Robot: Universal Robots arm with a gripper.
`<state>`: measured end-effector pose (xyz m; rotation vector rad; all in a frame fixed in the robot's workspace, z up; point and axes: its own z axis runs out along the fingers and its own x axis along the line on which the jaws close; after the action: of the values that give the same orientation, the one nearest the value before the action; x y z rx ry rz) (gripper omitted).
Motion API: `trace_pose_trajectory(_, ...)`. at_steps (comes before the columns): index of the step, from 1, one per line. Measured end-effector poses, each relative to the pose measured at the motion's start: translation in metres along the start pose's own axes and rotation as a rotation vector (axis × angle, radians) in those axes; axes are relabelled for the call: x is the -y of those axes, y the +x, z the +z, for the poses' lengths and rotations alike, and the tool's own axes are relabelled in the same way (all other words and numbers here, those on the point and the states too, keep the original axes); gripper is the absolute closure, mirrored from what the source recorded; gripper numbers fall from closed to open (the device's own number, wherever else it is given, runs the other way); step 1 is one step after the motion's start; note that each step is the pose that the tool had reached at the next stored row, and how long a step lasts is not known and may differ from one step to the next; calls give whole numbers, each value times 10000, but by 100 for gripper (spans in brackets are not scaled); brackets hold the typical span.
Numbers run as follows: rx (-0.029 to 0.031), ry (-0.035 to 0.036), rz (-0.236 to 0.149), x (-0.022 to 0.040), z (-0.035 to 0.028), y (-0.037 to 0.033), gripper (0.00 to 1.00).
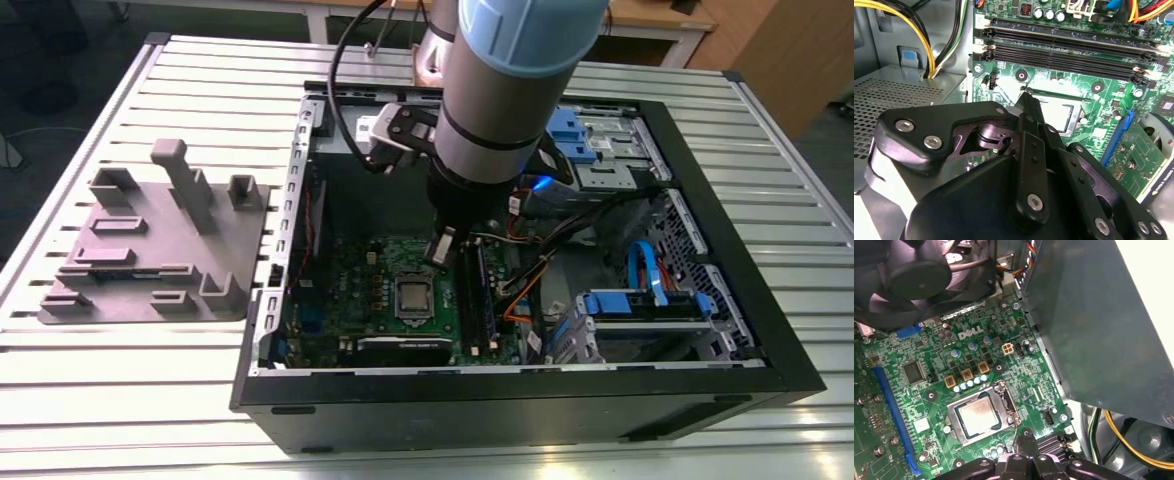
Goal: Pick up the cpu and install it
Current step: 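Install the first cpu locking lever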
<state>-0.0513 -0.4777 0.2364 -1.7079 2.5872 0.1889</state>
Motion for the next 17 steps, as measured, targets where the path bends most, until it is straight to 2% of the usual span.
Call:
trace_pose_trajectory(4, -34, -31, -330, 2, 3, 5, 90)
trace_pose_trajectory(6, -94, -41, -509, 3, 11, 6, 90)
trace_pose_trajectory(7, -146, -33, -556, 4, 13, 7, 90)
trace_pose_trajectory(8, -249, 2, -578, 4, 13, 7, 90)
trace_pose_trajectory(11, -649, 149, -622, 4, 18, 7, 90)
trace_pose_trajectory(12, -728, 170, -673, 5, 25, 8, 90)
trace_pose_trajectory(14, -808, 168, -878, 7, 43, 9, 90)
trace_pose_trajectory(17, -845, 142, -1259, 8, 74, 13, 90)
